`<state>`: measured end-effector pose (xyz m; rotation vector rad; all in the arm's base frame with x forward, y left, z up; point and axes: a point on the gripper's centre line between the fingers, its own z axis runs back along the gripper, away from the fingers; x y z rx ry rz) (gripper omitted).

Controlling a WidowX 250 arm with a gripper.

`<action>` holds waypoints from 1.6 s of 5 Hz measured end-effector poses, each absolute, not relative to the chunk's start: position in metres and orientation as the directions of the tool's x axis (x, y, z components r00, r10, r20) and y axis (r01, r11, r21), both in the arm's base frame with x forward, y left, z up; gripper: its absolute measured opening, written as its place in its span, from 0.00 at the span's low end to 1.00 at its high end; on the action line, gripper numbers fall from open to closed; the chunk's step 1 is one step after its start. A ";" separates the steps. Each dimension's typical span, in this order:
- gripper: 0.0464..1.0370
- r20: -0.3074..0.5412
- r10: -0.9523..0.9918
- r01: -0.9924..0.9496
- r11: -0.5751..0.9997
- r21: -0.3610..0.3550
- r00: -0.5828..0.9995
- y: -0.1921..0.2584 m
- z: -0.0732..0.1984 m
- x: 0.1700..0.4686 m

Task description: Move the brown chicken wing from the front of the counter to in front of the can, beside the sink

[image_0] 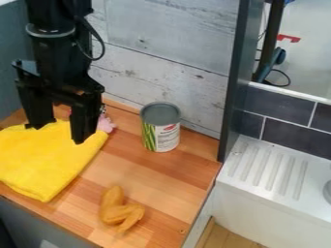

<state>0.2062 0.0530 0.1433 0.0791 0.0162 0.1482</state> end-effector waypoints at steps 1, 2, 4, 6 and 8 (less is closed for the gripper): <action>0.96 -0.023 0.155 -0.153 0.985 0.078 0.988 0.053 0.138 0.205; 0.96 0.033 0.227 -0.228 0.972 0.052 0.973 0.043 0.123 0.215; 0.96 0.106 0.354 -0.360 0.932 0.038 0.929 0.027 0.084 0.230; 0.96 0.072 0.424 -0.427 0.904 0.033 0.903 0.030 0.045 0.240; 0.96 0.026 0.497 -0.497 0.864 0.083 0.867 0.040 0.010 0.244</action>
